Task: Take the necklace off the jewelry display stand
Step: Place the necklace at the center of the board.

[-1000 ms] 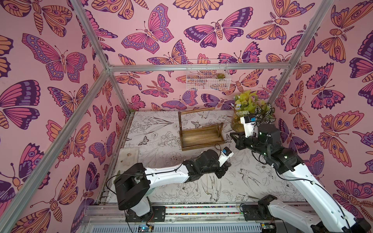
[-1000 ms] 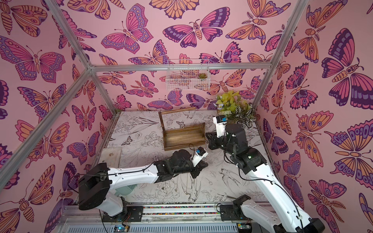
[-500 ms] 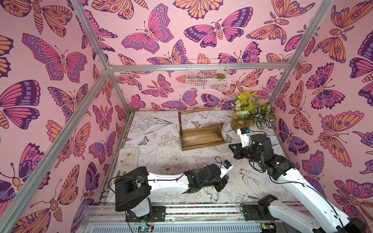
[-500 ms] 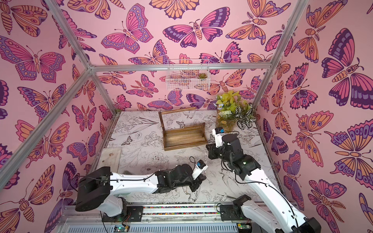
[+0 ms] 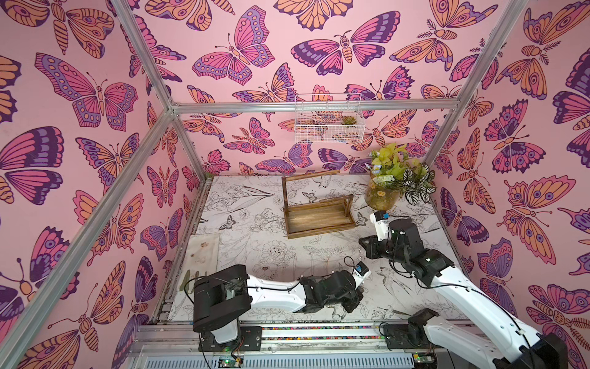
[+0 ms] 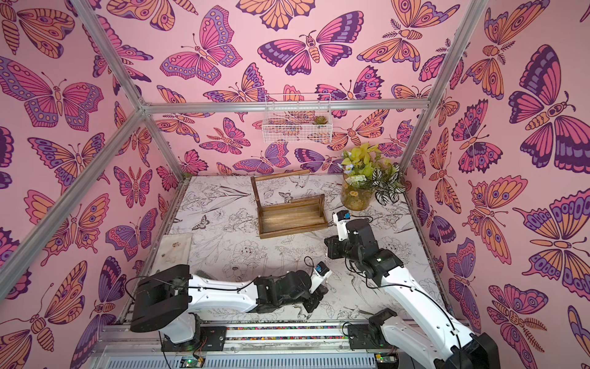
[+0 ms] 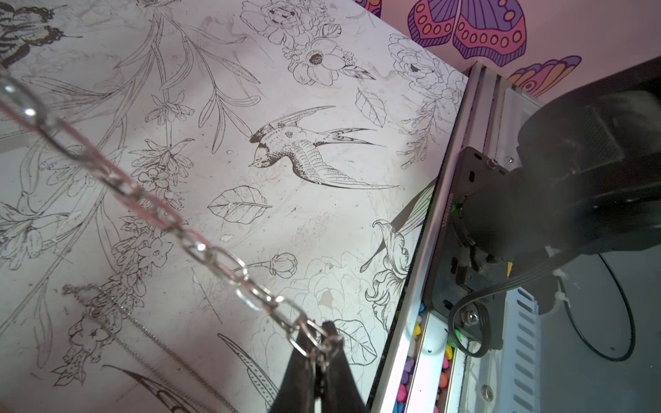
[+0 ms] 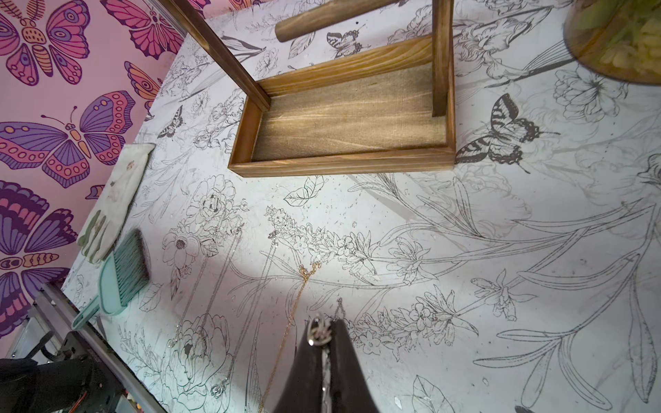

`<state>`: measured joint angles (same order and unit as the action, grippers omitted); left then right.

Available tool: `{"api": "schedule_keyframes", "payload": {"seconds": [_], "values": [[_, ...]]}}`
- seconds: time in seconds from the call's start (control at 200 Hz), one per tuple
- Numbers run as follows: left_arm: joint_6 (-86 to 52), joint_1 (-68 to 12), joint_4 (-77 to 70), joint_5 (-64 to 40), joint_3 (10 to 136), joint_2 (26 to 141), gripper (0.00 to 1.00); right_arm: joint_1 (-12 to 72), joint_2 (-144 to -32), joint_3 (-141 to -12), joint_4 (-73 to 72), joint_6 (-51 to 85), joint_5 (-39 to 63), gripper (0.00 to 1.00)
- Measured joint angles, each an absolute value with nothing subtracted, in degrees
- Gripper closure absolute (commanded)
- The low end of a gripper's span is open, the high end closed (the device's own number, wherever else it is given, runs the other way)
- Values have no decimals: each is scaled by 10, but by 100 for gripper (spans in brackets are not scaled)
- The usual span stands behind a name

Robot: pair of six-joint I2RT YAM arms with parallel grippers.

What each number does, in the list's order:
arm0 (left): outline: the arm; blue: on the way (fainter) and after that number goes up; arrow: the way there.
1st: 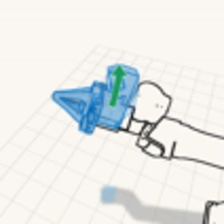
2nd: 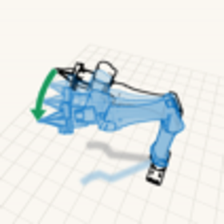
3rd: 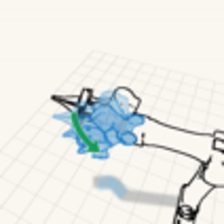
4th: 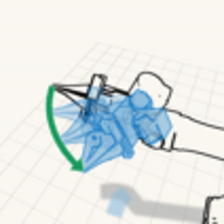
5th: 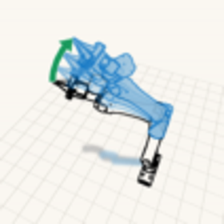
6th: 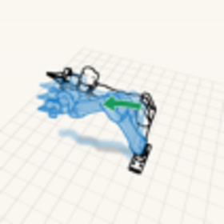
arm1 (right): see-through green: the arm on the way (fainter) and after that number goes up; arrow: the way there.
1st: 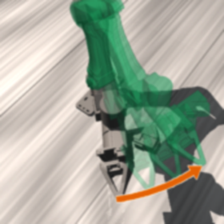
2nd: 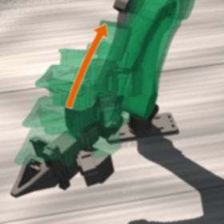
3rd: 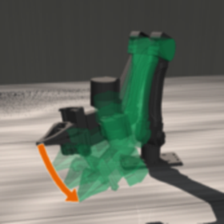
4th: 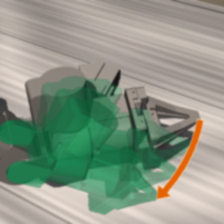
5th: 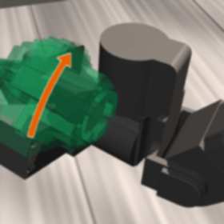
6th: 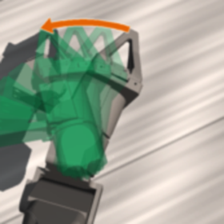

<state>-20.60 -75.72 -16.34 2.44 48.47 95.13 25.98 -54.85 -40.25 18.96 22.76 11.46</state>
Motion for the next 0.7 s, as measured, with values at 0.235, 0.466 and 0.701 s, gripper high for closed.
{"api": "schedule_keyframes", "payload": {"seconds": [0.235,0.466,0.701], "values": [[-231,-772,-167,33,478,963,100,260,-564,-375,174,236,121,100],[-256,-779,-169,39,472,984,100,260,-567,-354,162,244,130,100],[-273,-787,-176,39,464,997,100,260,-567,-331,156,255,131,100]]}}
